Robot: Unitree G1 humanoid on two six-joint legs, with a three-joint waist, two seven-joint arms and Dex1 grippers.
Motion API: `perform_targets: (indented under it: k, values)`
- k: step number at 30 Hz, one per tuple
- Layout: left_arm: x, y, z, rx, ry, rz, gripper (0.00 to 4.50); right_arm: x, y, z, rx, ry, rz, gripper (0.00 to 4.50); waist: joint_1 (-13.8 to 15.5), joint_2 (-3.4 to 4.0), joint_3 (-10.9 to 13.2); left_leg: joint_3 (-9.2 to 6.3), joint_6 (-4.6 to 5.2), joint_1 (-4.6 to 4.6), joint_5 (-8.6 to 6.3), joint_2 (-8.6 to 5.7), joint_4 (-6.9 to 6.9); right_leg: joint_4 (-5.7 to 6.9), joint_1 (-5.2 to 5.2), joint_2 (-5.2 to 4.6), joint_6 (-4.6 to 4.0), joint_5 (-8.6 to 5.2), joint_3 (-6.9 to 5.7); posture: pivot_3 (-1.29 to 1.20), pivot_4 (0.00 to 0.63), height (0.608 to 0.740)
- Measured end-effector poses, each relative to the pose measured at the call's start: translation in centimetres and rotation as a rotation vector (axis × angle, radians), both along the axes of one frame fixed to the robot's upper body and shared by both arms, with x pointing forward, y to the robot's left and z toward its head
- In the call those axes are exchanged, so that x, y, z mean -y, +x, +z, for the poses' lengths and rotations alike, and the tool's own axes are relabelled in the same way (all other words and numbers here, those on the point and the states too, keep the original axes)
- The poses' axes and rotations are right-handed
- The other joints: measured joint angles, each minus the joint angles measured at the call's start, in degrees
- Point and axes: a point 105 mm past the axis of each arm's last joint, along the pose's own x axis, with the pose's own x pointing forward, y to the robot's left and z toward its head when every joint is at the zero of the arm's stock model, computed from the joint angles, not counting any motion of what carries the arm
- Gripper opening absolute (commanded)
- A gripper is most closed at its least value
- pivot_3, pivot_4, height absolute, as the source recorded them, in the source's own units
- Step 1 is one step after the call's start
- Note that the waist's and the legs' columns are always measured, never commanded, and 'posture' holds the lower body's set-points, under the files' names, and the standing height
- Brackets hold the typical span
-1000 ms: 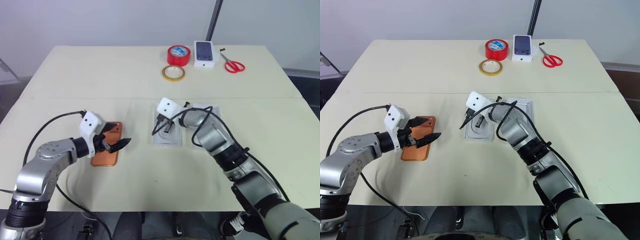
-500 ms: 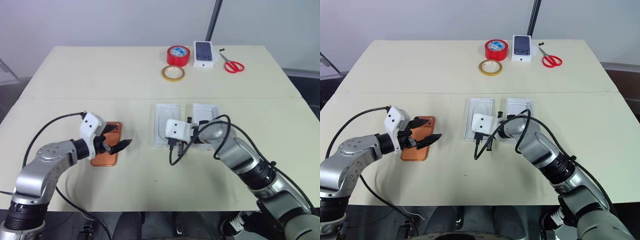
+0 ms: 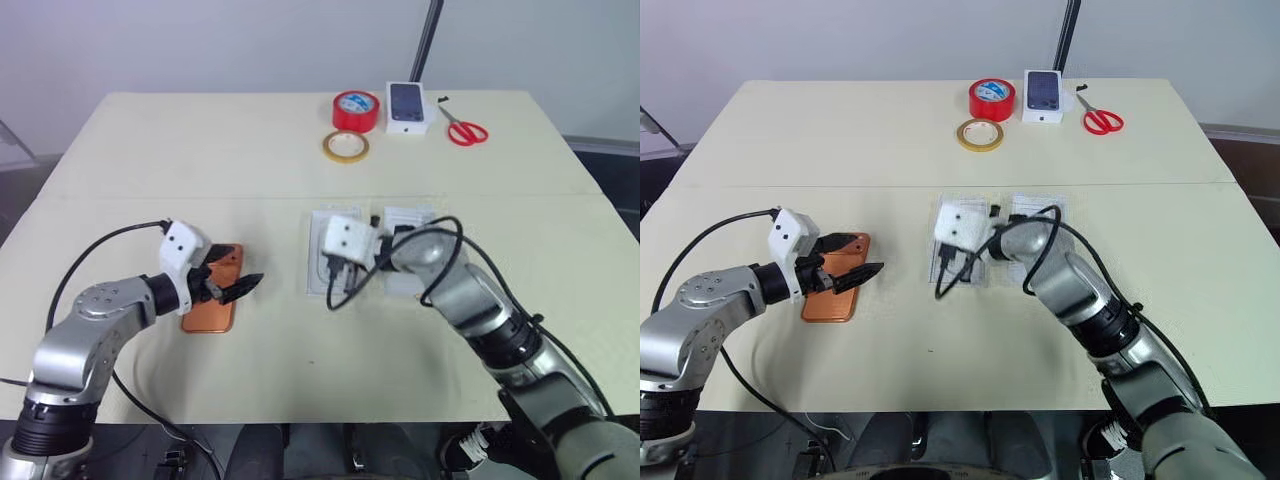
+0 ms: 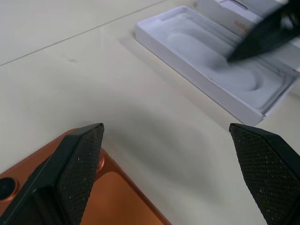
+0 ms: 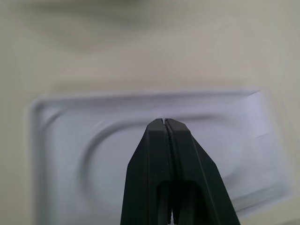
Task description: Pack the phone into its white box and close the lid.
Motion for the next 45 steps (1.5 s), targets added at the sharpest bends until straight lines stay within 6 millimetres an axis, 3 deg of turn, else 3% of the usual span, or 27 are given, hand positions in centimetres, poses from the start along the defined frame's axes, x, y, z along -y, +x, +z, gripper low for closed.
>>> perform_targets:
  k: [5, 9, 13, 20, 32, 45]
  values:
    - [-5.2, 1.3, 0.8, -0.082, -0.096, 0.313, 4.50, -1.8, -0.1, 0.0, -0.016, 0.065, -0.001, 0.05, -0.11, -0.02, -0.01, 0.00, 0.00, 0.00, 0.00, -0.01, 0.01, 0.01, -0.01, -0.02, 0.00, 0.00, 0.00, 0.00, 0.150, 0.740]
    - [-7.3, 0.4, -0.5, -0.234, -0.085, 0.437, 4.50, -3.8, -0.3, -1.4, -0.060, 0.054, 0.028, 0.05, -0.28, -0.02, -0.01, -0.01, 0.00, 0.00, 0.00, 0.00, 0.00, 0.03, -0.04, 0.00, 0.00, 0.00, -0.01, 0.00, 0.150, 0.740]
    - [-7.8, -1.4, -2.4, -0.422, -0.032, 0.457, 4.50, -6.3, -1.0, -2.2, -0.100, 0.023, 0.100, 0.05, -1.01, -0.02, -0.01, -0.02, -0.01, 0.00, 0.01, -0.01, -0.01, 0.04, -0.03, -0.01, 0.00, 0.00, -0.01, 0.00, 0.150, 0.740]
    - [-5.2, -2.6, -2.5, -0.520, -0.099, 0.374, 4.50, -8.0, -2.3, -4.7, -0.179, -0.075, 0.195, 0.05, -1.05, 0.00, -0.08, -0.04, -0.04, 0.07, 0.02, -0.07, -0.02, 0.03, 0.03, -0.07, 0.00, 0.00, -0.04, 0.00, 0.150, 0.740]
    - [0.2, -2.4, -3.0, -0.511, -0.261, 0.256, 4.50, -8.4, -2.5, -5.8, -0.174, -0.155, 0.249, 0.05, 0.56, -0.06, -0.24, -0.05, -0.04, 0.24, 0.02, -0.22, 0.00, 0.01, 0.24, -0.26, 0.00, 0.00, -0.04, 0.00, 0.150, 0.740]
    - [2.1, -2.1, -2.8, -0.594, -0.339, 0.150, 4.50, -8.4, -2.5, -5.9, -0.169, -0.159, 0.240, 0.05, 0.25, -0.13, -0.32, -0.06, -0.04, 0.28, 0.02, -0.21, -0.03, 0.01, 0.24, -0.23, 0.01, 0.00, -0.06, 0.00, 0.150, 0.740]
